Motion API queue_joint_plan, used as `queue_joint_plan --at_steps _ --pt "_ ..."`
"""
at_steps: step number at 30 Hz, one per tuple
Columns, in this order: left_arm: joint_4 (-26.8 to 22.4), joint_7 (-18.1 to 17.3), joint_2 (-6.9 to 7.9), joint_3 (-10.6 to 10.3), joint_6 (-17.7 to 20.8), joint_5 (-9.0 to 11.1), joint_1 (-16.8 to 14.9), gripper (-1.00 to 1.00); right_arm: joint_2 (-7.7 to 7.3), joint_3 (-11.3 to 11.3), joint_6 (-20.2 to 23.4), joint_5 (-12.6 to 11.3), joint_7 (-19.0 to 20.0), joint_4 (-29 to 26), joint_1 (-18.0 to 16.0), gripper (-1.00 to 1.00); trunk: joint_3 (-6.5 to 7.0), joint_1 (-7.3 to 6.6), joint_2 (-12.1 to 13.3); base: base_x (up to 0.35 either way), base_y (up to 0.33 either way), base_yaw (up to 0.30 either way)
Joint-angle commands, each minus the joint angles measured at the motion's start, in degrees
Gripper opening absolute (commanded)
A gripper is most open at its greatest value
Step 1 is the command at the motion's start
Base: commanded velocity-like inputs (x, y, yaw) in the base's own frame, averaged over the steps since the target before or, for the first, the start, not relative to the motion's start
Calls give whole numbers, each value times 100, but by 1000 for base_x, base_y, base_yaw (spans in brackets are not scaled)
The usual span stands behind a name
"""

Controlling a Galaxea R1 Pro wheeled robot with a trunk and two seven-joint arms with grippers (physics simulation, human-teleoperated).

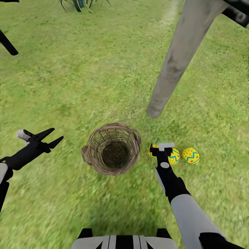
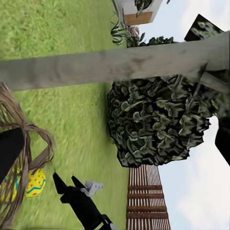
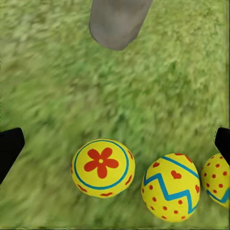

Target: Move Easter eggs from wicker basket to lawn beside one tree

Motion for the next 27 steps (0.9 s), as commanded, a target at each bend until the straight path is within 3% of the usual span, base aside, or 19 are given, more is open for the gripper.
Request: queue_joint_plan --at_steps 1,12,27 --pt "0 -21 2 4 22 -13 -3 100 7 -21 -6 47 -3 2 -3 100 7 -4 -1 -333 0 0" --pt "-9 -24 13 13 22 -15 -3 100 2 -21 -6 47 -3 2 -3 100 102 -4 -1 -313 0 0" --pt "119 -13 -4 8 27 7 -3 100 -3 -20 6 54 5 11 2 100 112 -4 -1 -20 0 0"
